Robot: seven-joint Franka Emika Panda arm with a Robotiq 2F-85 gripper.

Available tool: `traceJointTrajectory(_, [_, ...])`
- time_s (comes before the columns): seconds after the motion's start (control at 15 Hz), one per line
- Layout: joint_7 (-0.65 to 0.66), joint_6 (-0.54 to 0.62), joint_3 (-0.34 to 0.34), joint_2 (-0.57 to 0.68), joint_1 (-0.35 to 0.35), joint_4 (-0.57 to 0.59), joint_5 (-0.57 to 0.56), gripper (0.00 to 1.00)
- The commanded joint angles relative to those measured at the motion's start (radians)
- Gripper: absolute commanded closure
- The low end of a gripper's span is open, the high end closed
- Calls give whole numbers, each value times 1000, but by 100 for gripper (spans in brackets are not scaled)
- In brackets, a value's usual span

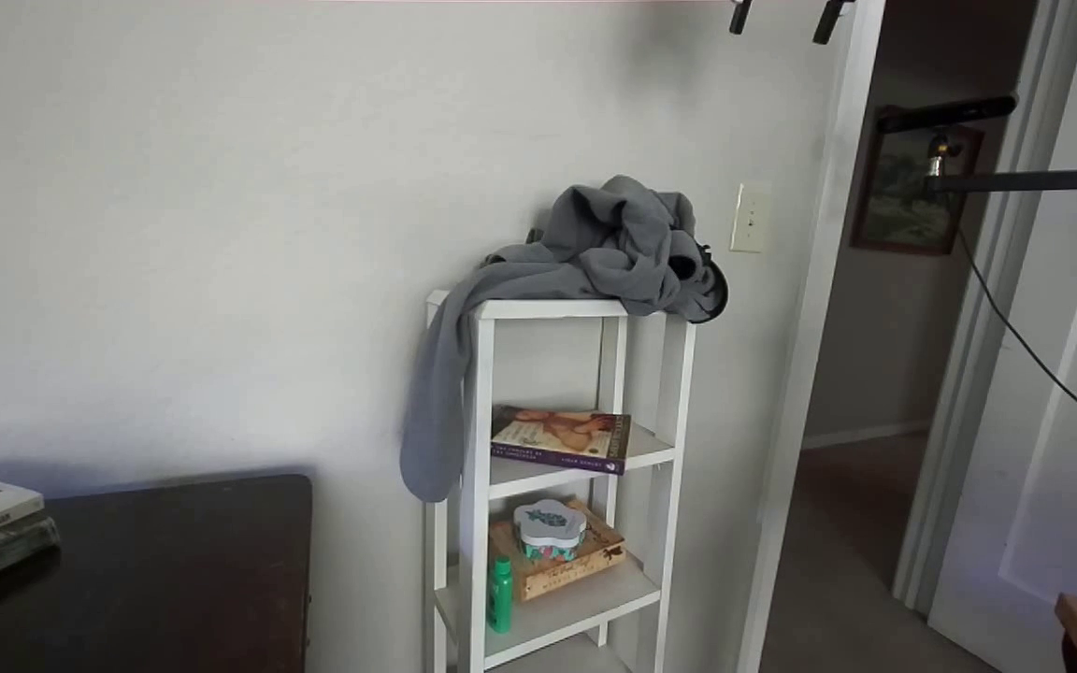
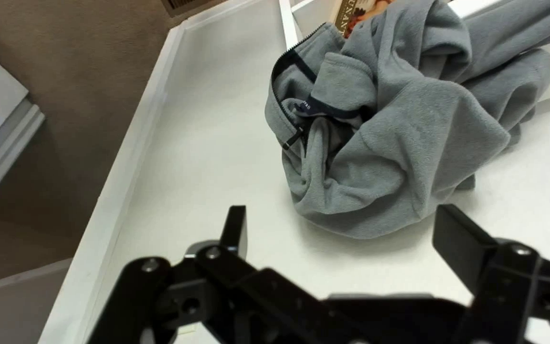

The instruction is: Pick up the cloth and put it on top of the cabinet

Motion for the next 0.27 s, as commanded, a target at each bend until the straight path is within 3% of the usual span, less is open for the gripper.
traceJointTrajectory(0.0, [-6,-2,12,2,-15,5,7,0])
traceJointTrajectory(0.2, [-8,-2,12,3,-15,5,7,0])
